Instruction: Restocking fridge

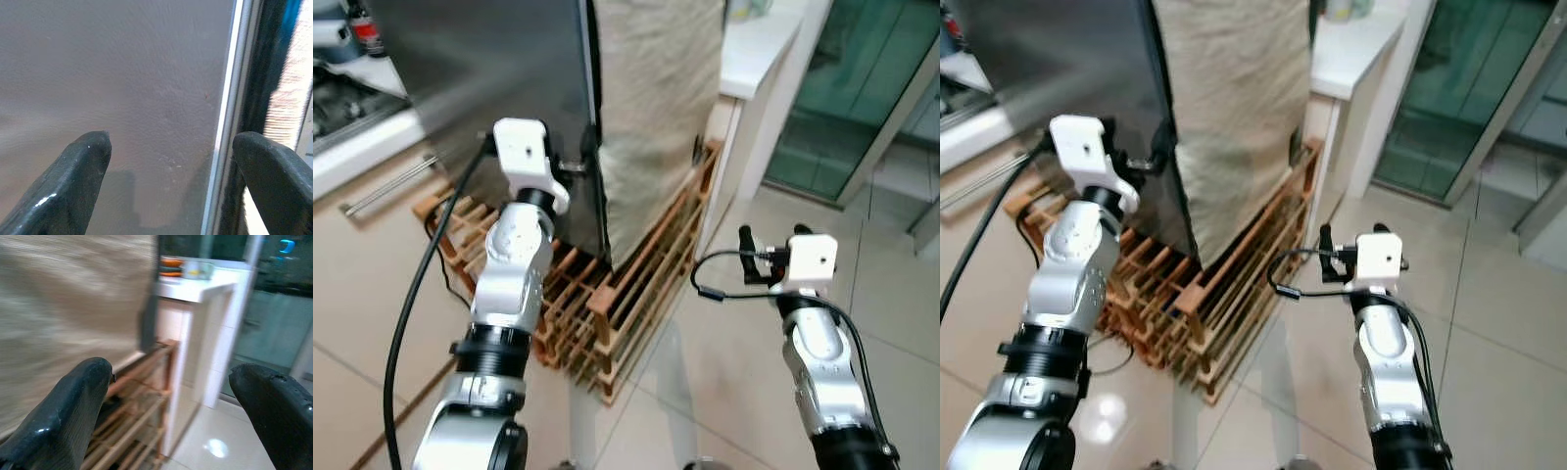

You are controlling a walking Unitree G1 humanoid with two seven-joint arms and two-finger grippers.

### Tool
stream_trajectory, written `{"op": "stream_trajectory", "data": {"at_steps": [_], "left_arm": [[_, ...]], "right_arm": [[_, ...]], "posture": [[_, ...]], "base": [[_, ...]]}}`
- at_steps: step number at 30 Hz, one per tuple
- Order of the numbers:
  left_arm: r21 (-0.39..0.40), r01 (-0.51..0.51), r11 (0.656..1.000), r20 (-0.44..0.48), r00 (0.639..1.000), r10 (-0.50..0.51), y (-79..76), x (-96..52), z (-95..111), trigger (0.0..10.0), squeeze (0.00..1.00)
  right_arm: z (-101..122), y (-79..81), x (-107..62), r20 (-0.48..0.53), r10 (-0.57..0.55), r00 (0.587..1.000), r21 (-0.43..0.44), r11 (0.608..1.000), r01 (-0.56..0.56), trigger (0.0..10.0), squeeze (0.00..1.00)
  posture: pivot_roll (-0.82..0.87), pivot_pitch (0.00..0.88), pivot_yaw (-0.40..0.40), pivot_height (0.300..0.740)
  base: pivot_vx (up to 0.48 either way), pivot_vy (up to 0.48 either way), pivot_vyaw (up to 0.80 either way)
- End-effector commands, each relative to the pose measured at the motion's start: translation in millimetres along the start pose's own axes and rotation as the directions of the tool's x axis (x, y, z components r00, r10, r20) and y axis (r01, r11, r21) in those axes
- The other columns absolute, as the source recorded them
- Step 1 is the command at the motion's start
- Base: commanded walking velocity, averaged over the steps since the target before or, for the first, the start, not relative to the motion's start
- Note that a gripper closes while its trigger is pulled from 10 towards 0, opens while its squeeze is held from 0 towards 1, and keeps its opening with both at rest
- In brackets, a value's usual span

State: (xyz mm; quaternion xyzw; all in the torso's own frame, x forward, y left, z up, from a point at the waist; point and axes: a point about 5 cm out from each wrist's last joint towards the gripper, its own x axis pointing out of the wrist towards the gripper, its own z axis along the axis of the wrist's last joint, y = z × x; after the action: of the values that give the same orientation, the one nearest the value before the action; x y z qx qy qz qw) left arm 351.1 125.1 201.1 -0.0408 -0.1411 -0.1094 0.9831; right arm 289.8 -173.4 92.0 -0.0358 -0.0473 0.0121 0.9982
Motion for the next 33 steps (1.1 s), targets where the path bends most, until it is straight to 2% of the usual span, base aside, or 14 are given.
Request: {"op": "stream_trajectory", "data": {"at_steps": [1,6,10,12,14,15,20,23,25,29,31,33], "left_arm": [[0.008,0.046,0.999,0.022,0.999,-0.047,-5.3,1.8,8,10.0,0.00],[0.026,0.160,0.987,-0.061,0.986,-0.158,-12.5,-3.9,-2,10.0,0.00],[0.006,0.185,0.983,-0.115,0.976,-0.183,-14.0,-5.3,-11,10.0,0.00],[0.014,0.209,0.978,-0.174,0.964,-0.203,-18.1,-5.1,-20,10.0,0.00],[0.025,0.197,0.980,-0.188,0.964,-0.189,-17.8,-4.3,-22,10.0,0.00],[0.038,0.163,0.986,-0.216,0.965,-0.151,-14.8,-2.7,-27,10.0,0.00],[0.060,0.066,0.996,-0.242,0.969,-0.050,-4.8,1.8,-31,10.0,0.00],[0.047,0.062,0.997,-0.233,0.971,-0.050,-4.9,4.7,-29,10.0,0.00],[0.047,0.096,0.994,-0.202,0.976,-0.084,-3.8,1.2,-26,10.0,0.00],[0.060,0.152,0.987,-0.153,0.978,-0.141,5.6,-20.1,-25,10.0,0.00],[0.065,0.122,0.990,-0.144,0.983,-0.112,25.4,-58.3,-34,10.0,0.00],[0.098,0.065,0.993,-0.192,0.980,-0.045,44.1,-94.5,-45,10.0,0.00]], "right_arm": [[2,-2.0,-1.4,0.011,-0.003,1.000,-0.007,1.000,0.003,10.0,0.00],[-1,-0.2,-2.4,-0.001,0.009,1.000,-0.009,1.000,-0.009,10.0,0.00],[-2,-1.2,-2.2,-0.005,0.010,1.000,-0.011,1.000,-0.010,10.0,0.00],[-2,-2.6,-1.8,-0.005,0.010,1.000,-0.014,1.000,-0.010,10.0,0.00],[-2,-3.2,-1.6,-0.005,0.010,1.000,-0.016,1.000,-0.010,10.0,0.00],[-1,-3.7,-1.5,-0.005,0.010,1.000,-0.018,1.000,-0.010,10.0,0.00],[-2,-4.8,-2.5,-0.005,0.007,1.000,-0.021,1.000,-0.007,10.0,0.00],[-2,-5.0,-4.5,-0.007,0.006,1.000,-0.024,1.000,-0.007,10.0,0.00],[-1,-6.3,-6.9,-0.004,0.000,1.000,-0.026,1.000,0.000,10.0,0.00],[6,-11.4,-17.6,0.024,-0.034,0.999,-0.035,0.999,0.035,10.0,0.00],[13,-17.8,-40.5,0.042,-0.061,0.997,-0.056,0.996,0.063,10.0,0.00],[18,-20.5,-60.6,0.042,-0.060,0.997,-0.064,0.996,0.063,10.0,0.00]], "posture": [[-0.15,0.000,0.039,0.740],[-0.14,0.000,0.036,0.740],[-0.15,0.000,0.034,0.740],[-0.15,0.000,0.033,0.740],[-0.15,0.000,0.034,0.740],[-0.15,0.000,0.035,0.740],[-0.17,0.000,0.040,0.740],[-0.17,0.000,0.044,0.740],[-0.18,0.000,0.048,0.740],[-0.19,0.000,0.051,0.740],[-0.20,0.000,0.061,0.740],[-0.21,0.000,0.062,0.740]], "base": [[0.000,0.000,0.00],[0.000,0.000,0.00],[0.000,0.000,0.00],[0.000,0.000,0.00],[0.000,0.000,0.00],[0.000,0.000,0.00],[0.000,0.000,0.00],[0.000,0.000,0.00],[0.000,0.000,0.00],[0.000,0.000,0.00],[0.000,0.000,0.00],[0.000,0.000,0.00]]}}
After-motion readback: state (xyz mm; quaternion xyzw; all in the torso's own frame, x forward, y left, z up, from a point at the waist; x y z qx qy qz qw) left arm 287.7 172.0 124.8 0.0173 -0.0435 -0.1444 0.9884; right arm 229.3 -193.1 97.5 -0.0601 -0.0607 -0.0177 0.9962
